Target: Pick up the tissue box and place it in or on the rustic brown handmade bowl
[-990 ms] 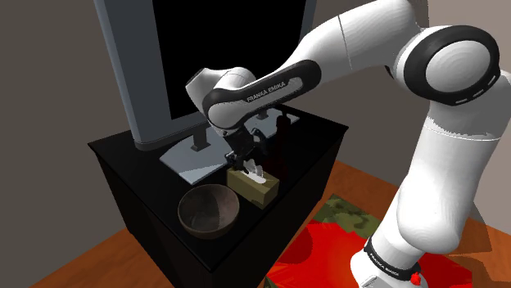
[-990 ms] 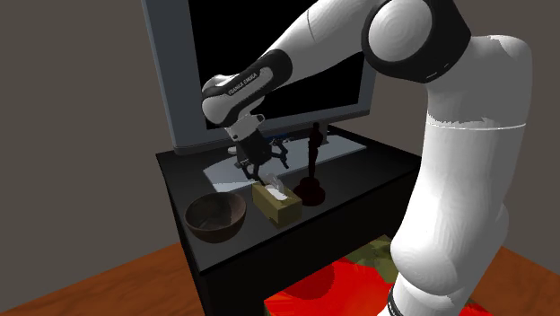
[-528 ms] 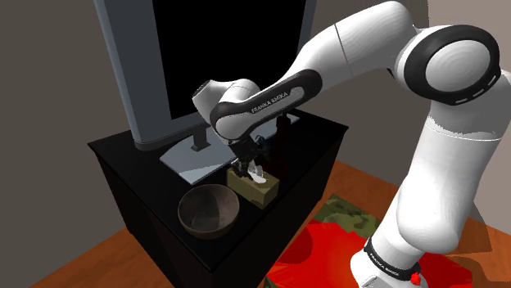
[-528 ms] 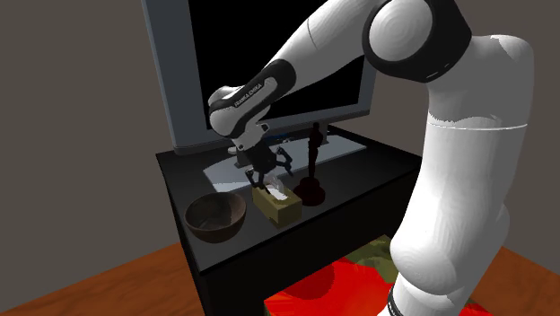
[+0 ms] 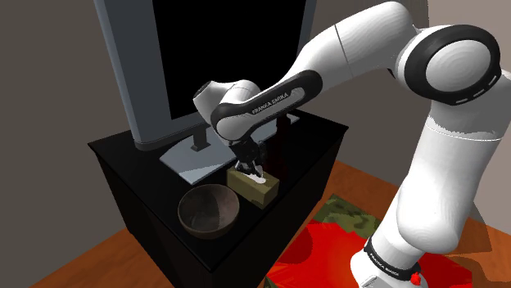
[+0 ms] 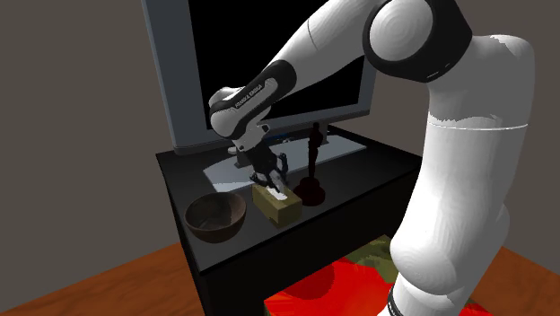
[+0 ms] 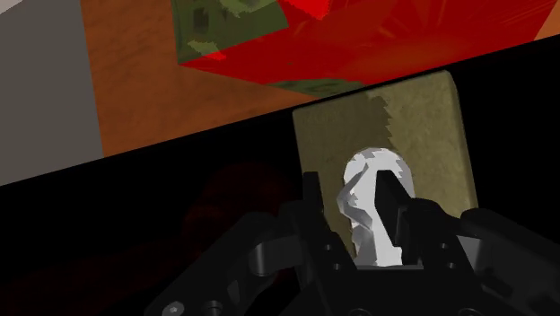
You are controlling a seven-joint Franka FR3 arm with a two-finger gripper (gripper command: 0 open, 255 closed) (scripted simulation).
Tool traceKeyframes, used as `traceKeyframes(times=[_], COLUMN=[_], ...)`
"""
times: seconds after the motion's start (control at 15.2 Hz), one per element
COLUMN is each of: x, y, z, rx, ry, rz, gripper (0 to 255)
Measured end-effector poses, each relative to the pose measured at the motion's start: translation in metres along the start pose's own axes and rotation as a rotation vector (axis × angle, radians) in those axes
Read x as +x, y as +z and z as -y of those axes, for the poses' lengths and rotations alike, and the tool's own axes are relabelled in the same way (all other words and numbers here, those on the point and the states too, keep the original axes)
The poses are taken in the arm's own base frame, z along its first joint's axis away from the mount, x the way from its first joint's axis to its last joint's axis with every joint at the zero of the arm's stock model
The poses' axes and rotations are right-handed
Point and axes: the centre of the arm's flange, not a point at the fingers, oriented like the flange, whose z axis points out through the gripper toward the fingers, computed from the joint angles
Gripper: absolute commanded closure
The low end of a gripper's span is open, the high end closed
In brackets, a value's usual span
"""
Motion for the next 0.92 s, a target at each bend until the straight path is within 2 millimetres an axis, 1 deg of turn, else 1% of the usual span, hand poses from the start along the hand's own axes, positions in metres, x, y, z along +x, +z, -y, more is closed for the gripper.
traceKeyframes(times=[0.59,0.92], x=[-0.001,-0.006], y=[-0.003,-0.022], z=[-0.002,-0.012], rx=[-0.001,0.0], ry=[0.001,0.0], rz=[0.0,0.0], gripper=[255,255])
